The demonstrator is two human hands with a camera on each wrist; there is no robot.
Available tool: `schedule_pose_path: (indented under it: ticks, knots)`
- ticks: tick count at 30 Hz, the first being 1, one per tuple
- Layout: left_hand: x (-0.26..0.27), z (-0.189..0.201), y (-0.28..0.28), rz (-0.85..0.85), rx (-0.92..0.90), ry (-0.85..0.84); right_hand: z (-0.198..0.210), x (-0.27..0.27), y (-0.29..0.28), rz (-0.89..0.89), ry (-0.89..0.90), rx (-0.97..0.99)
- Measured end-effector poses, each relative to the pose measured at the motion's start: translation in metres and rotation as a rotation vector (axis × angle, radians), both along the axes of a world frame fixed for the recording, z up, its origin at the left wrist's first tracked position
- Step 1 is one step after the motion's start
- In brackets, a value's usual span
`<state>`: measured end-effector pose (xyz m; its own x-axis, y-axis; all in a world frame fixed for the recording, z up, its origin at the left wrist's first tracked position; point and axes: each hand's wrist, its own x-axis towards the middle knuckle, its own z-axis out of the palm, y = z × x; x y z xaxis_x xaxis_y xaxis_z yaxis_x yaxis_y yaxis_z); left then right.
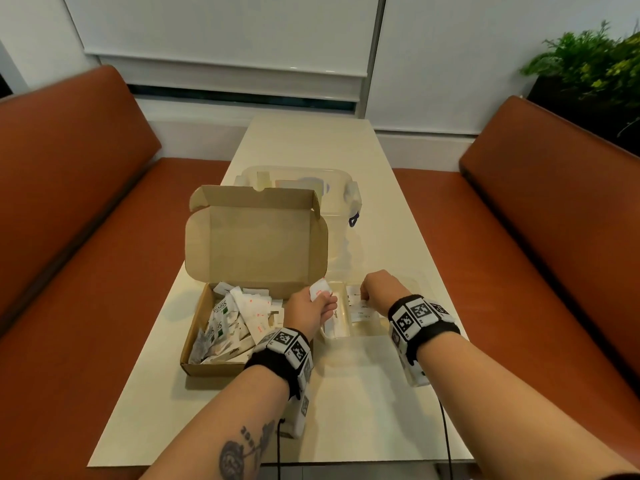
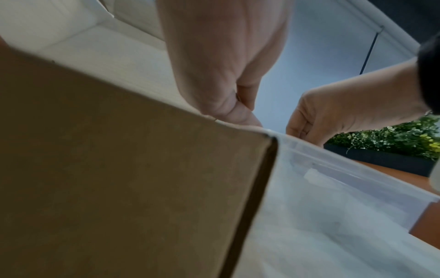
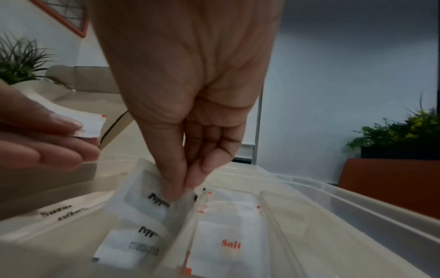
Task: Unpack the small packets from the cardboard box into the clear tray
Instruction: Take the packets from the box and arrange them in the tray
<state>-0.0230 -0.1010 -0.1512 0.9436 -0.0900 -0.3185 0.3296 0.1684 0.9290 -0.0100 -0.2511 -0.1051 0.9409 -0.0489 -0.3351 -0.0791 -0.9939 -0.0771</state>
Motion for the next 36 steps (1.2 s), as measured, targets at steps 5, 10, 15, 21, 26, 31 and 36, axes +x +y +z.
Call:
schedule_pose_path:
  ticks: [5, 10, 15, 21, 26, 31, 36]
  knots:
    - [0.001, -0.001, 0.001, -0.009, 0.018, -0.011, -0.005, -0.002, 0.005, 0.059, -0.006, -0.134]
    - [0.001, -0.001, 0.001, -0.016, 0.037, -0.008, -0.008, -0.003, 0.009, 0.150, -0.052, -0.165]
    - [0.001, -0.001, 0.001, -0.026, 0.054, -0.015, -0.010, -0.004, 0.008, 0.189, -0.035, -0.192]
    - [0.000, 0.002, 0.001, -0.044, 0.039, -0.013, -0.014, -0.005, 0.007, 0.187, -0.043, -0.135]
    - [0.001, 0.003, 0.002, -0.085, 0.045, -0.005, -0.015, -0.006, 0.003, 0.061, -0.232, 0.170]
    - [0.003, 0.006, 0.002, -0.182, 0.101, -0.036, 0.001, -0.008, 0.010, -0.068, -0.276, 0.534]
    - [-0.003, 0.009, 0.002, -0.214, 0.167, -0.079, 0.005, -0.011, 0.006, -0.112, -0.237, 0.692]
